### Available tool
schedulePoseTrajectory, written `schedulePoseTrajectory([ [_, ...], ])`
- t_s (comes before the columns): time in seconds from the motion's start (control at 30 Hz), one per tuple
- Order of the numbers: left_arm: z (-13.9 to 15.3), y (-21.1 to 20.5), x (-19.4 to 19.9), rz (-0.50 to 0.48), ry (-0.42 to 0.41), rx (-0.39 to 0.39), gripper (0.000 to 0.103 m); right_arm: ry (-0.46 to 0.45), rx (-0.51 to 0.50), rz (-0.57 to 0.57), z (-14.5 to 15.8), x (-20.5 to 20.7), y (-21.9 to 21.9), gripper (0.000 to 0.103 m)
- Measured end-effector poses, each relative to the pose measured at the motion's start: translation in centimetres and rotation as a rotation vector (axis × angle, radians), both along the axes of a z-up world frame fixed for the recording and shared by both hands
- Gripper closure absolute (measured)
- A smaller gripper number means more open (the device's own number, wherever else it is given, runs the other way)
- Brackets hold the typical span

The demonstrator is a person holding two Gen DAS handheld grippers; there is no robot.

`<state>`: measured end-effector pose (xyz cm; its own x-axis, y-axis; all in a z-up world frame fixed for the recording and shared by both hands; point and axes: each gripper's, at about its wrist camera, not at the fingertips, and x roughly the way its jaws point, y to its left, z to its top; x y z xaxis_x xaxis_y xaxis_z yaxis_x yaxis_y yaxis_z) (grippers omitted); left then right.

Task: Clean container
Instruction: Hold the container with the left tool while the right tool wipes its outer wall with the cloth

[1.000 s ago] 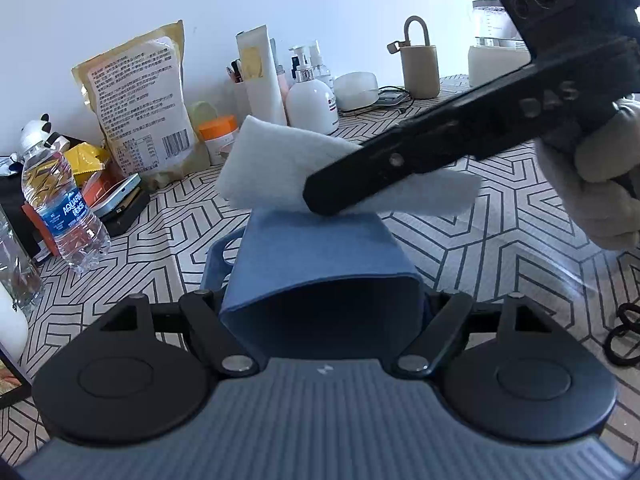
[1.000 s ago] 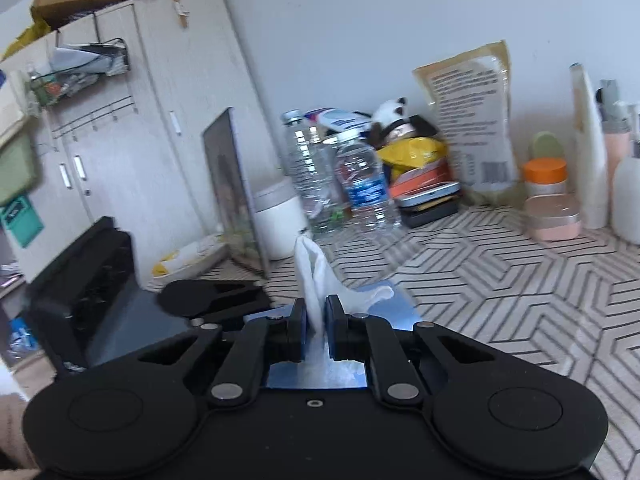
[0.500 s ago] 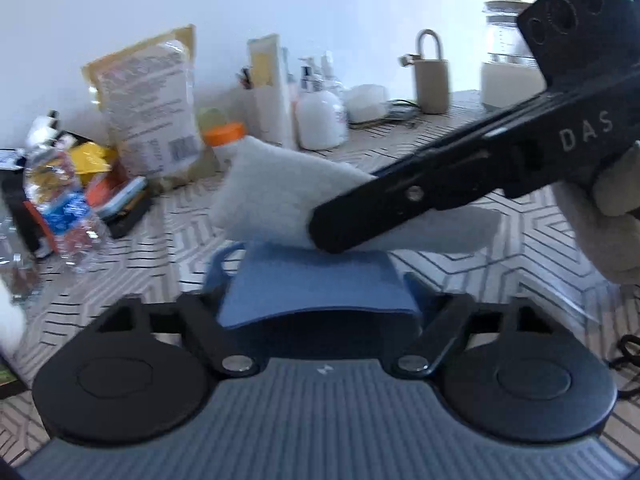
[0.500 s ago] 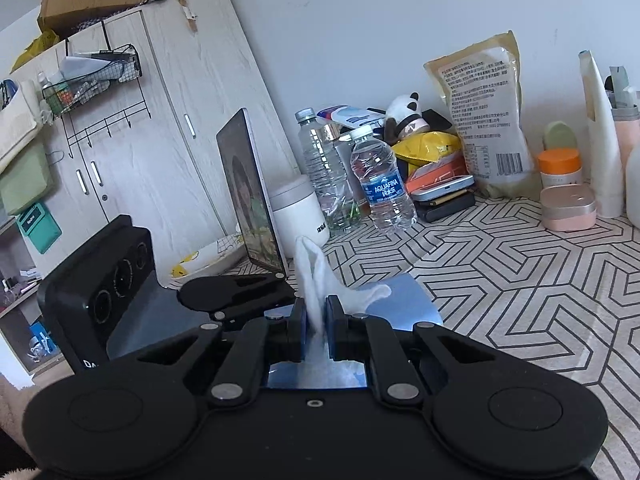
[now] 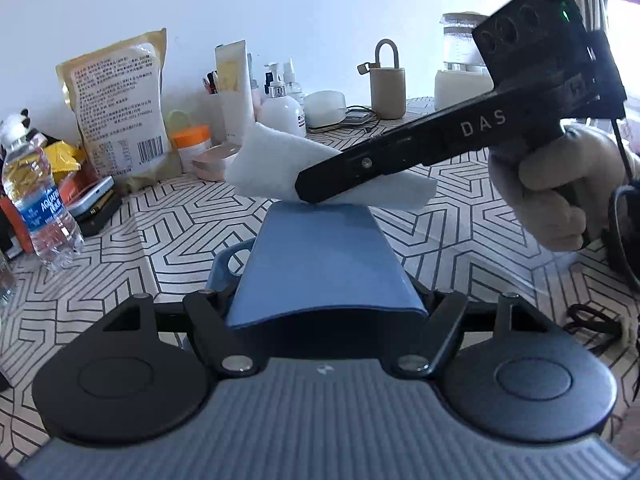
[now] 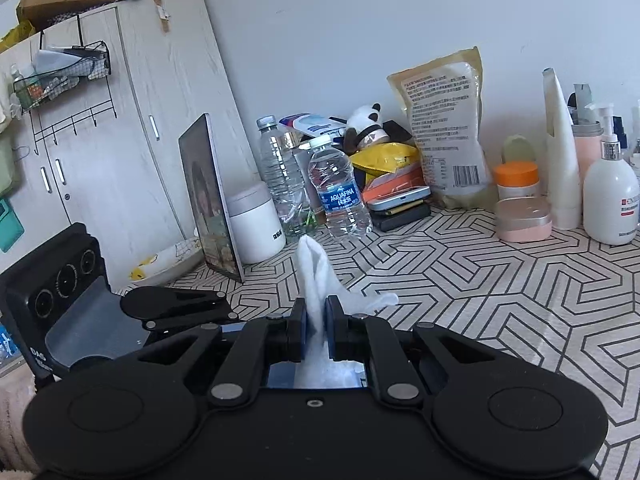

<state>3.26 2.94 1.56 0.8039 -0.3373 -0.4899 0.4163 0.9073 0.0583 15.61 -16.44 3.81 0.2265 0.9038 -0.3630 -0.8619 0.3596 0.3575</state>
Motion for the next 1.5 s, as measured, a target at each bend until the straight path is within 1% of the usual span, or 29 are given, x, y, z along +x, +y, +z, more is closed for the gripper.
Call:
schedulePoseTrajectory([
  [0.13,-0.1,0.3,0.6,0.044,0.014,-0.018,0.027,0.041,0.030,0.023,-0.3,0.4,-0.1,0.090],
  [0.37,-0.1,0.0,0.4,0.041,0.006,0.005,0.028,0.096,0.065,0.147,-0.3,-0.3,0.6,0.090],
  [0.47,-0.2,0.1,0.4,0.041,0.008,0.002,0.028,0.114,0.072,0.148,-0.4,-0.1,0.5,0.090],
  [0.57,-0.2,0.1,0.4,0.041,0.006,0.004,0.028,0.131,0.078,0.149,-0.5,0.2,0.4,0.094],
  [0.63,-0.3,-0.3,-0.2,0.040,0.009,0.007,0.028,0.143,0.083,0.149,-0.6,0.3,0.4,0.094],
  [0.73,-0.2,-0.6,-0.4,0.042,0.008,0.010,0.028,0.128,0.066,0.070,-0.6,0.6,-0.4,0.094],
  [0.83,-0.2,-1.1,-0.8,0.044,0.002,0.022,0.028,0.130,0.067,0.062,-0.6,0.6,-0.7,0.094],
  [0.93,-0.1,-1.2,-0.9,0.045,0.008,0.010,0.028,0.184,0.096,0.121,-1.0,0.8,-0.1,0.094],
  [1.07,-0.1,-1.6,-1.1,0.050,0.004,0.019,0.028,0.216,0.114,0.191,-1.2,0.4,0.4,0.094],
  [1.23,0.0,-1.3,-1.2,0.061,0.004,0.017,0.027,0.207,0.110,0.246,-0.9,-0.5,0.8,0.094],
  [1.37,0.0,-0.9,-0.8,0.093,0.013,-0.003,0.027,0.190,0.100,0.209,-0.8,-0.4,0.4,0.094],
  [1.43,0.0,-0.7,-0.3,0.136,0.014,-0.003,0.027,0.191,0.096,0.163,-0.8,0.3,-0.1,0.094],
  [1.5,0.0,-0.5,-0.1,0.144,0.015,-0.009,0.027,0.205,0.101,0.153,-0.9,0.5,-0.3,0.094],
])
